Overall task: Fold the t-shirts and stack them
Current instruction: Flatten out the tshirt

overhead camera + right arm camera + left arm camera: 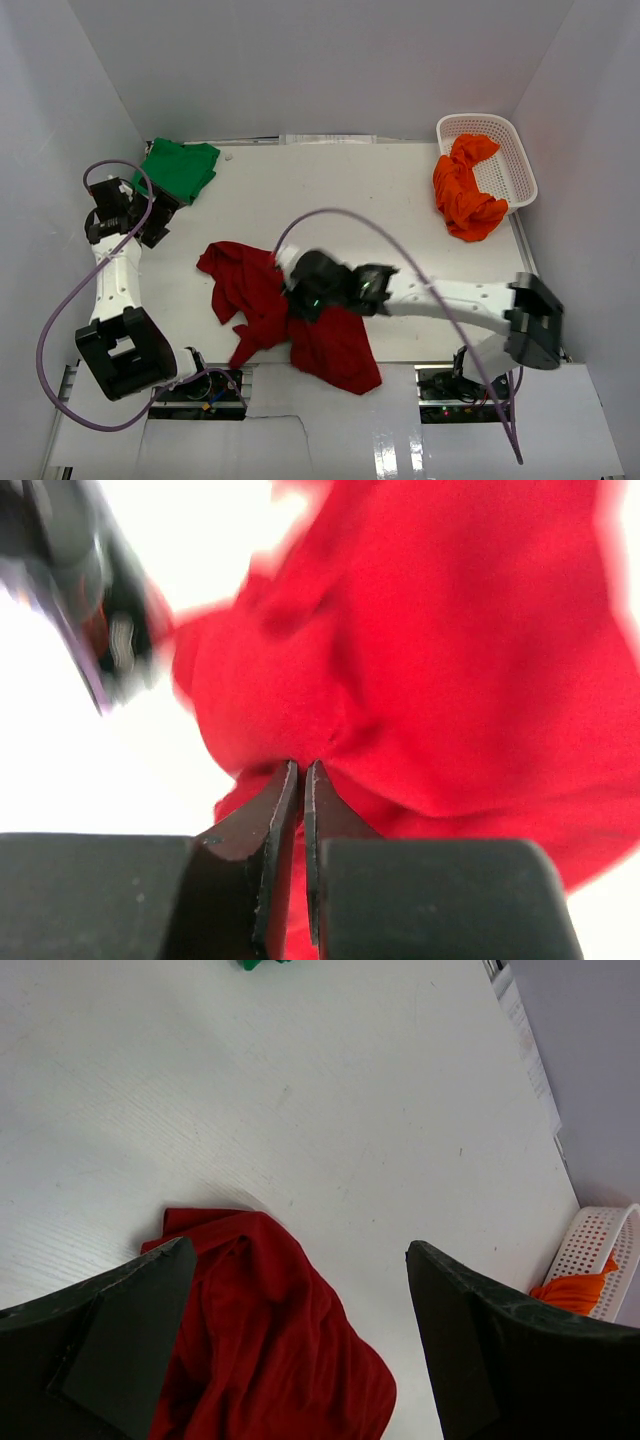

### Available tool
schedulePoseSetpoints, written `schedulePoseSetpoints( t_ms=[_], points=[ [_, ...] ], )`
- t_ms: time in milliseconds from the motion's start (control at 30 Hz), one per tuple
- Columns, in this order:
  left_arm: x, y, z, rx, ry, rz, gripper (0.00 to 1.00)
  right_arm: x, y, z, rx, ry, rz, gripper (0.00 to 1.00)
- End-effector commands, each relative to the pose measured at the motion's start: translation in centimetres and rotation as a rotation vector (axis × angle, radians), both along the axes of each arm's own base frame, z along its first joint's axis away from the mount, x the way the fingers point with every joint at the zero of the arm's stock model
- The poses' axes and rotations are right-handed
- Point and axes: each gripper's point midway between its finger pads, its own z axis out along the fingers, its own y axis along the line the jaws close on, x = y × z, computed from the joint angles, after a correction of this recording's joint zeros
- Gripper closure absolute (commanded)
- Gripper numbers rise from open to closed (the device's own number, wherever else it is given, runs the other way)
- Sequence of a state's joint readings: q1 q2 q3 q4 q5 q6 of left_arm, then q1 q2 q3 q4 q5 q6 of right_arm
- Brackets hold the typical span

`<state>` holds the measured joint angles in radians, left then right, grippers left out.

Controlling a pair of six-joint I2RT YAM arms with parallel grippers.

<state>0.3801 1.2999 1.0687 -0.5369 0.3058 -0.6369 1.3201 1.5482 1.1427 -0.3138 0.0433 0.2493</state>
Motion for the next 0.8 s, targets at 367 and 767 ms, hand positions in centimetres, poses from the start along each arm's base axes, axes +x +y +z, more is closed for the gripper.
schedulePoseSetpoints(
  t_ms=[367, 767],
  points=[
    [-0.6, -0.9, 0.7, -0.002, -0.068, -0.048, 0.02, 18.9, -15.8, 2.1, -0.001, -0.01, -0.641, 0.1],
    [-0.2, -6.3, -0.4, 0.024, -0.061, -0.231, 0.02, 22.7, -7.9, 1.1, -0.107, -0.16, -0.528, 0.07]
  ],
)
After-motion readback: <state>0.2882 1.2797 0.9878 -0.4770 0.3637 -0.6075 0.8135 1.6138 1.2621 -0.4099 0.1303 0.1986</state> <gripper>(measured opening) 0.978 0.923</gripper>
